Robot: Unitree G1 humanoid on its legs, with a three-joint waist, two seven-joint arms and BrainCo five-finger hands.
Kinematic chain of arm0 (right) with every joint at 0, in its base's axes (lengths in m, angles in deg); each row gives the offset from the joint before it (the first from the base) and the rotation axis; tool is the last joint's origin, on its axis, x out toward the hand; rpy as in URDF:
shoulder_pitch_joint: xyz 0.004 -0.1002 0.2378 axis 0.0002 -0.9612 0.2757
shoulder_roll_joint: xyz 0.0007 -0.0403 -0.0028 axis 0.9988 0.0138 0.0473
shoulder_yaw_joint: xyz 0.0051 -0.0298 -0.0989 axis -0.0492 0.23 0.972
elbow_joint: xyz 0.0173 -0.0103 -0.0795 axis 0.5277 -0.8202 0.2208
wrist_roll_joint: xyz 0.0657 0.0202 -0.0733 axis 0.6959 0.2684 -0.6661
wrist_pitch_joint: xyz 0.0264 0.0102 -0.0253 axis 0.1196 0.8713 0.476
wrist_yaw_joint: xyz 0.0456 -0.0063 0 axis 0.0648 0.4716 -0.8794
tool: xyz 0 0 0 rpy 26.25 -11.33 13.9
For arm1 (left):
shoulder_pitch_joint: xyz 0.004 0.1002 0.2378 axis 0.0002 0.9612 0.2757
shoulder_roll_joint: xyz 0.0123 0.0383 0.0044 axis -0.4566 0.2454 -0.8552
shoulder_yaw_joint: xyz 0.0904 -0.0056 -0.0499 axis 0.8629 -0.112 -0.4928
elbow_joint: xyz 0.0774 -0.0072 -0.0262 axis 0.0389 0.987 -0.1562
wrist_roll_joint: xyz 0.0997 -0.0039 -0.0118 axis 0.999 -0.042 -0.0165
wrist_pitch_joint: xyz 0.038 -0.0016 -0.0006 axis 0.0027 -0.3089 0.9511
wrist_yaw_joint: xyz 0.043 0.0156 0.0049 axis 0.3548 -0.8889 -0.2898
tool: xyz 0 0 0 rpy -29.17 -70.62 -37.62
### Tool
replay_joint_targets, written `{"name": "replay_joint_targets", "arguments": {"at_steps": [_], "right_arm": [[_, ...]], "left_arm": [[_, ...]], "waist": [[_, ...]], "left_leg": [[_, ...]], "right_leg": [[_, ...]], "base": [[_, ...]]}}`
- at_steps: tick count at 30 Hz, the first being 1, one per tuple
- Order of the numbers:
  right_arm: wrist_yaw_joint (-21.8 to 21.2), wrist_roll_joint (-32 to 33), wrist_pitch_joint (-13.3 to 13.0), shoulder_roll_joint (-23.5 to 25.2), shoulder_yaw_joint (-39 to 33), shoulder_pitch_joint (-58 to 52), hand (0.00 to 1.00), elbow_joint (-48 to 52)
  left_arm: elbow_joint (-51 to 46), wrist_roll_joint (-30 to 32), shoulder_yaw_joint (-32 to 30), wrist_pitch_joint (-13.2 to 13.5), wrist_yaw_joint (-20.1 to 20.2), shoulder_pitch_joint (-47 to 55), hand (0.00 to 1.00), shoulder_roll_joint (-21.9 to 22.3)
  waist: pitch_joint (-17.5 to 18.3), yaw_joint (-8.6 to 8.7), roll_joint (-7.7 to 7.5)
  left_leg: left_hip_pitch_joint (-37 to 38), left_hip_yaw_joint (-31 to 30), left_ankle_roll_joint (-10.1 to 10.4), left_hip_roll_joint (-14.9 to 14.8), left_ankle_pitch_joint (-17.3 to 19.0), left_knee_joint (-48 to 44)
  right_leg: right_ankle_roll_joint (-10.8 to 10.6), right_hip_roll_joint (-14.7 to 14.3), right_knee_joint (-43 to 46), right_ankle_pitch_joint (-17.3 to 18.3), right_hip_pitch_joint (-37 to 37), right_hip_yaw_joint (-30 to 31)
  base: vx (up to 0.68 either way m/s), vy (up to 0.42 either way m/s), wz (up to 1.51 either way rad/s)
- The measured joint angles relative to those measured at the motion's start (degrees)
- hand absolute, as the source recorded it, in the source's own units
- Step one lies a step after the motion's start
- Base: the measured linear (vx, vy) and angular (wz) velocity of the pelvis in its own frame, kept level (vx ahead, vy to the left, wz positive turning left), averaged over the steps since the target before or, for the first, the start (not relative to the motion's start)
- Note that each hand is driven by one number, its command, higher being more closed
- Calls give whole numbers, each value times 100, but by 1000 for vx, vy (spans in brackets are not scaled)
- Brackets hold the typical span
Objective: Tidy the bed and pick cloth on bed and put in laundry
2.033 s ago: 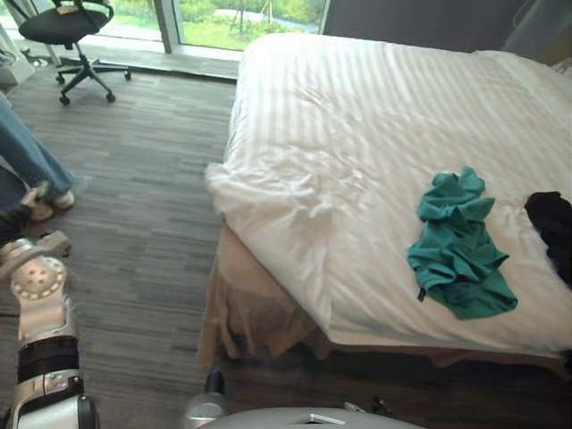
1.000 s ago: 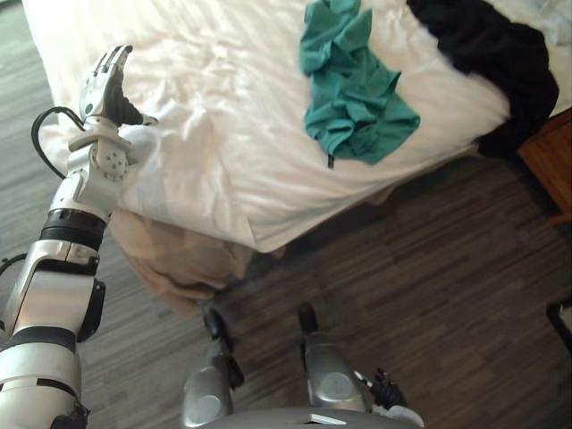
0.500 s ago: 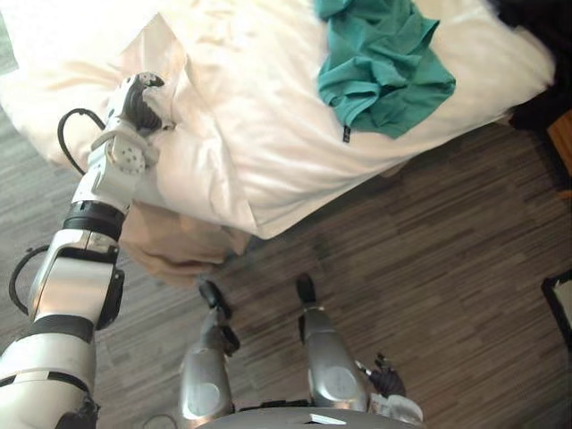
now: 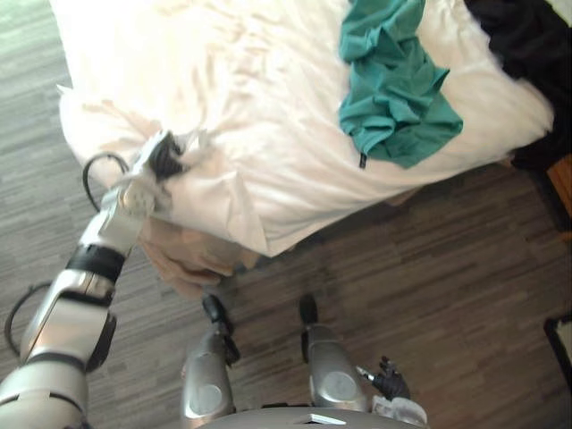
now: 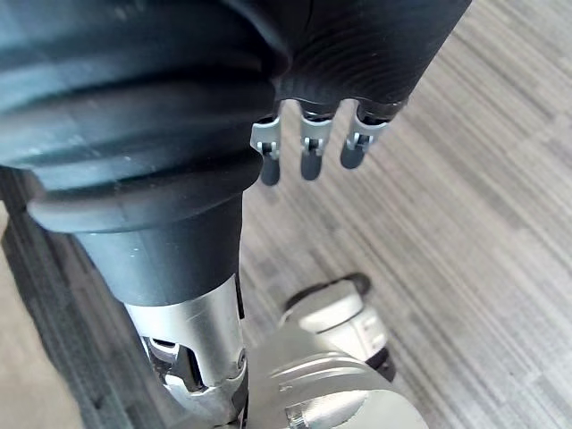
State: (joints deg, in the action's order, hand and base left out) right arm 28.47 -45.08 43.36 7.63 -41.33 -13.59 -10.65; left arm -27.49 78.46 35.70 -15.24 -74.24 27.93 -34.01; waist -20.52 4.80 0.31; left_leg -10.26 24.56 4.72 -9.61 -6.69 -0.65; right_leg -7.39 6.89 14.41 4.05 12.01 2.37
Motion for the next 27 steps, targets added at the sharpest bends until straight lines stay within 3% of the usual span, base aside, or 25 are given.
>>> {"name": "replay_joint_targets", "arguments": {"at_steps": [3, 4, 9, 15, 20, 22, 27], "right_arm": [[-23, -95, 17, -149, -20, -19, 0, -337], [-30, -101, 22, -178, -21, -23, 0, -400], [-40, -320, 157, -278, -160, -23, 0, -667], [-34, -336, 240, -259, -191, 1, 0, -847], [24, -538, 272, -202, -272, 18, 0, -879], [28, -547, 332, -174, -283, 87, 0, -956], [31, -565, 339, 32, -297, 413, 0, -1074]], "left_arm": [[-371, -400, -245, 69, 126, 1223, 100, -159], [-387, -427, -329, 88, 131, 1429, 0, -153], [-353, -637, -1279, 94, 5, 2641, 0, 222], [-351, -750, -2052, 57, -435, 3341, 0, 1295], [-224, -854, -2563, -122, -791, 4096, 0, 2311], [395, -924, -2882, -164, -976, 4362, 0, 2726], [1923, -1362, -3285, -309, -1140, 4680, 0, 3118]], "waist": [[379, -25, 115], [449, -47, 135], [727, -193, 234], [990, -308, 177], [1083, -418, 92], [1147, -487, 15], [1255, -634, -143]], "left_leg": [[243, -235, -5, 181, -211, 391], [293, -276, -10, 215, -255, 475], [471, -753, -16, 282, -370, 560], [531, -1041, 5, 311, -351, 563], [533, -1286, -39, 469, -313, 565], [550, -1406, -47, 547, -313, 565], [698, -1495, -42, 639, -261, 569]], "right_leg": [[72, 79, -123, 180, -299, -257], [67, 82, -166, 217, -373, -319], [112, 120, -372, 443, -884, -792], [114, 81, -597, 465, -1210, -951], [65, 169, -804, 472, -1472, -1168], [46, 227, -865, 467, -1613, -1312], [21, 258, -988, 457, -1907, -1414]], "base": [[48, -14, 43], [28, -10, 42], [-68, -15, 44], [-41, 12, 21], [53, 14, 30], [114, 1, 33], [102, -22, 15]]}}
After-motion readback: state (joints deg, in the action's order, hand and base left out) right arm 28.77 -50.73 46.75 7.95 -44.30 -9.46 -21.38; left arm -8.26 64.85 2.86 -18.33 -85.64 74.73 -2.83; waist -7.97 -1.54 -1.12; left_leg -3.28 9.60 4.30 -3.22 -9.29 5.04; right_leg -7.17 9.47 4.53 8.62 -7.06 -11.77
